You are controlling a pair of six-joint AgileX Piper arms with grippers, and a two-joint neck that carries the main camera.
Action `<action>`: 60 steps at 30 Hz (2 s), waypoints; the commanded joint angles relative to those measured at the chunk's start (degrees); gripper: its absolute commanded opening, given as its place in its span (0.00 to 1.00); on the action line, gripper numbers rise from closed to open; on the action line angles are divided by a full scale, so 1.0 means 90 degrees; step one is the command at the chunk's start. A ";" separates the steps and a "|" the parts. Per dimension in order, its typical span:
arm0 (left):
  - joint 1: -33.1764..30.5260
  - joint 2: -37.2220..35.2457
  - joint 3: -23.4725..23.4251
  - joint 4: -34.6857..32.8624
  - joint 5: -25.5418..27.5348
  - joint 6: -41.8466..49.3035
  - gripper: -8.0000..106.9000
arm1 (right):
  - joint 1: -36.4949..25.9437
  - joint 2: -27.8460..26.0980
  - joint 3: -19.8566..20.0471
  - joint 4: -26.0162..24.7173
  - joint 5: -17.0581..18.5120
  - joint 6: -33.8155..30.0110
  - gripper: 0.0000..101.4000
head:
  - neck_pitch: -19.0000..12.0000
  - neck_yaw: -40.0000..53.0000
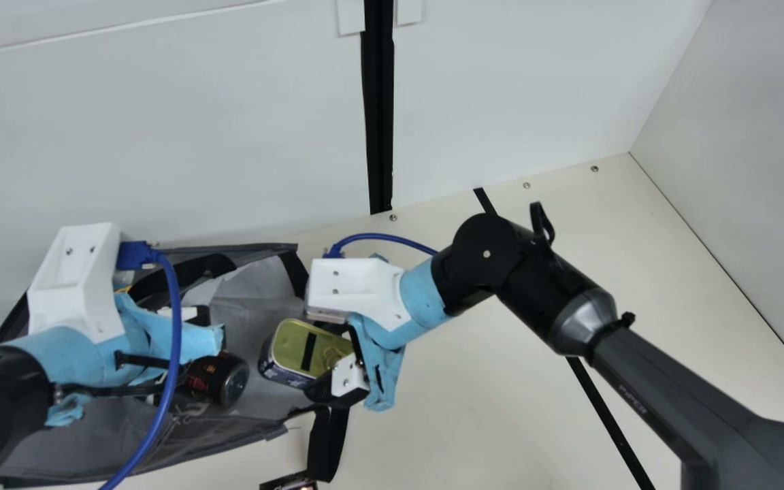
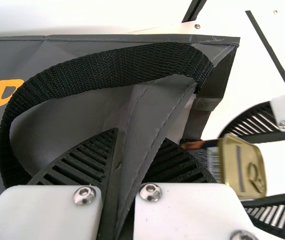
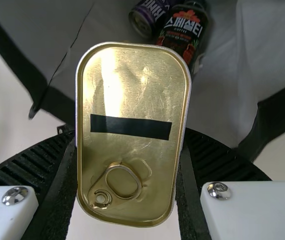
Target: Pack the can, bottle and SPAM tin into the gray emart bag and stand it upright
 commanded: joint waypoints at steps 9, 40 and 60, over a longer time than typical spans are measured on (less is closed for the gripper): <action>0.0000 0.0000 0.0000 0.0000 0.0000 0.0000 0.00 | 0.0288 0.0437 -0.0232 0.0235 -0.0346 0.0109 0.00 | -0.0144 -0.0015; 0.0000 0.0000 0.0000 0.0000 0.0000 0.0000 0.00 | 0.1002 0.1681 -0.1249 0.0461 -0.0832 0.0591 0.10 | -0.0144 -0.0015; 0.0000 0.0000 0.0000 0.0000 0.0000 0.0000 0.00 | 0.0961 0.1724 -0.1323 0.0426 -0.0840 0.0662 0.76 | -0.0144 -0.0015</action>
